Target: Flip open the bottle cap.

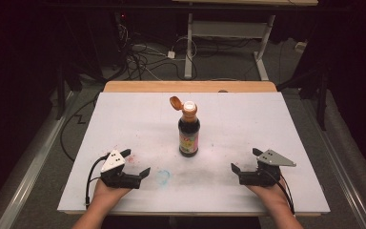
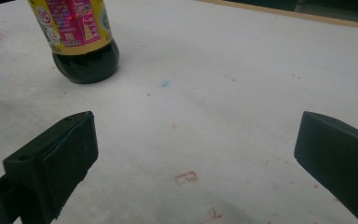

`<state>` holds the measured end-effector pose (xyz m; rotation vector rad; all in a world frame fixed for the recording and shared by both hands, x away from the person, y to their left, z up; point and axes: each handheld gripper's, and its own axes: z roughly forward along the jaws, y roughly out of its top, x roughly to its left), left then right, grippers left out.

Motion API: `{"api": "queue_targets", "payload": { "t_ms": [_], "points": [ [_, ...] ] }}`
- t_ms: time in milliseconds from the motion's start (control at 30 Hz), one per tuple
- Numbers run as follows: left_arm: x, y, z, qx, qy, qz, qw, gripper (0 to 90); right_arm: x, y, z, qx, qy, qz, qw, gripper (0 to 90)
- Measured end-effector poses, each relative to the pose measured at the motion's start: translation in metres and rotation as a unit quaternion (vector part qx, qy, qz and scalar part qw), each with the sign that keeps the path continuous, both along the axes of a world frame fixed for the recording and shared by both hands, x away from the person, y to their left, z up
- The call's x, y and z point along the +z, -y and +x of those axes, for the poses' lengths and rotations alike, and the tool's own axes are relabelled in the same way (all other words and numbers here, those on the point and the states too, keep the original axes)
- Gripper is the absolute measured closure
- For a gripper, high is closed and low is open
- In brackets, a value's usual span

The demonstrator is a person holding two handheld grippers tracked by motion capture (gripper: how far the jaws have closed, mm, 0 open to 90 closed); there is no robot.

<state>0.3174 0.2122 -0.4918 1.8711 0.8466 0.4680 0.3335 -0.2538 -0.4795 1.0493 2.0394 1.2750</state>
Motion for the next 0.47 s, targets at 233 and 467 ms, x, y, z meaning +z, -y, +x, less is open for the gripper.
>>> {"api": "queue_targets", "payload": {
  "t_ms": [233, 467],
  "points": [
    [-0.0006, -0.0014, -0.0018, 0.006, 0.008, -0.008, 0.9999, 0.0, -0.0005, -0.0027, 0.0003, -0.006, -0.001, -0.01, 0.9999, 0.3],
    [-0.0006, -0.0015, -0.0029, 0.006, 0.013, -0.006, 0.9999, 0.0, -0.0006, -0.0017, -0.0003, -0.007, 0.002, -0.006, 1.0, 0.3]
  ]
}}
